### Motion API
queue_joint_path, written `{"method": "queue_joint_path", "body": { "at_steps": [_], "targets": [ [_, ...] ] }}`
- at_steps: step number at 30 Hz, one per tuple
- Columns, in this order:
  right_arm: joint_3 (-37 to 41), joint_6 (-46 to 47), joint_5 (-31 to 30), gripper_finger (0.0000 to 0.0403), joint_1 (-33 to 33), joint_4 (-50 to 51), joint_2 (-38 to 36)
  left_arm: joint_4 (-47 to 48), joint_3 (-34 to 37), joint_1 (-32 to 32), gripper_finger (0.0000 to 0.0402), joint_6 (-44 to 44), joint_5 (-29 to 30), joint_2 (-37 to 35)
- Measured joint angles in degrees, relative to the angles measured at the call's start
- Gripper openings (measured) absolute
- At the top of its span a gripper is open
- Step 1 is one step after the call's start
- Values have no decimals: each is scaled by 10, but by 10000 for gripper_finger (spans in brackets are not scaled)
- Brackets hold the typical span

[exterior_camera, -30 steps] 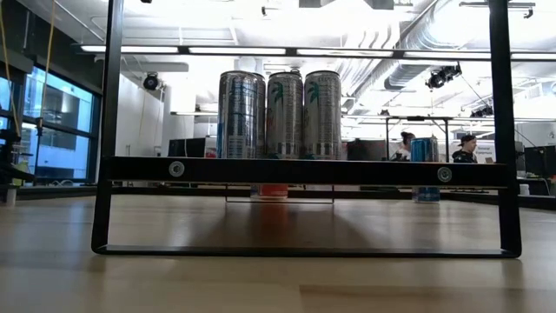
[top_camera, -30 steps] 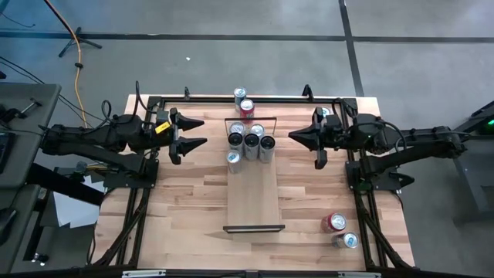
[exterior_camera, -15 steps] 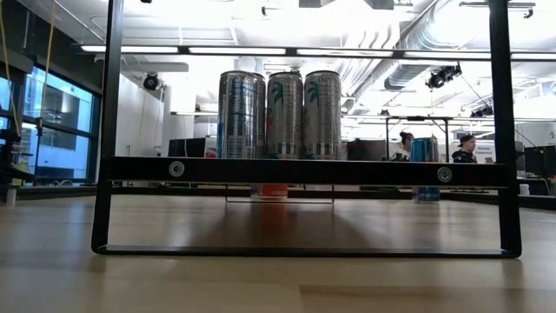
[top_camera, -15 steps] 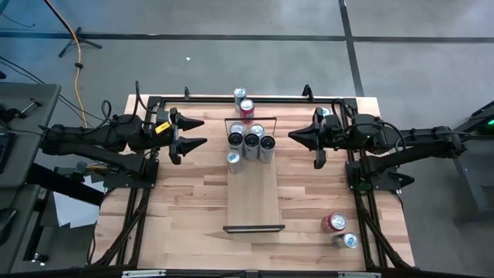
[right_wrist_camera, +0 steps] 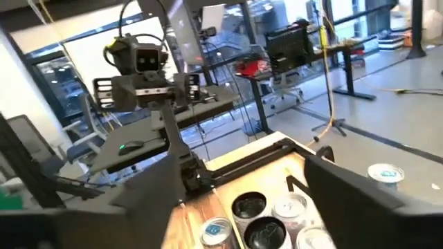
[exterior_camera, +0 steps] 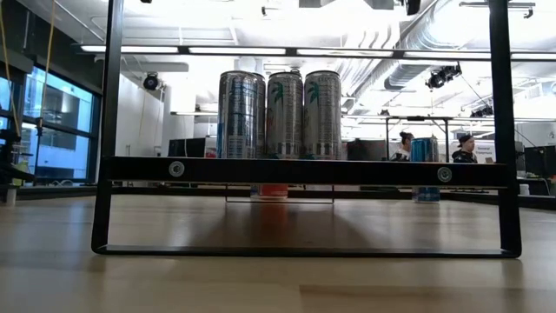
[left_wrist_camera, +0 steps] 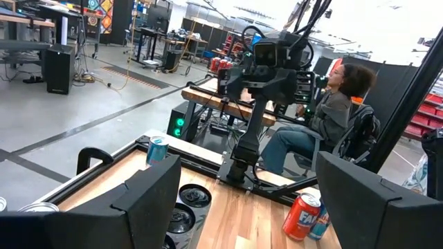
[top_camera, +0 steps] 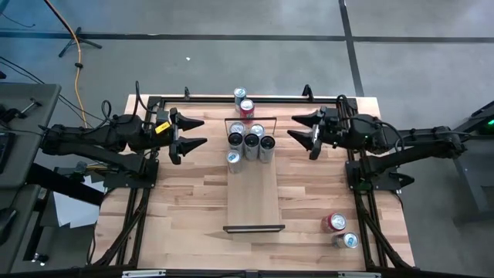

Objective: Place canned beverage on shelf
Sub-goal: Put the top right blue soda can on the shelf aligned with the other blue soda can

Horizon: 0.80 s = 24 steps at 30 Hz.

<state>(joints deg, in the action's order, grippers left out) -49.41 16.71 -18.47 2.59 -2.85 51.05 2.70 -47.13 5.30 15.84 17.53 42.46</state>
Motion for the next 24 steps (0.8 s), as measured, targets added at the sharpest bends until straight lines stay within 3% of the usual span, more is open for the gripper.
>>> {"method": "queue_joint_path", "body": {
  "at_steps": [4, 7, 24],
  "targets": [
    [0, 9, -4, 350, 0, 15, 0, 0, 0, 0, 294, 0, 0, 0],
    [0, -3, 0, 369, 0, 24, 0, 0, 0, 0, 294, 0, 0, 0],
    [0, -40, 2, 374, 0, 31, 0, 0, 0, 0, 294, -10, 0, 0]
  ]
}}
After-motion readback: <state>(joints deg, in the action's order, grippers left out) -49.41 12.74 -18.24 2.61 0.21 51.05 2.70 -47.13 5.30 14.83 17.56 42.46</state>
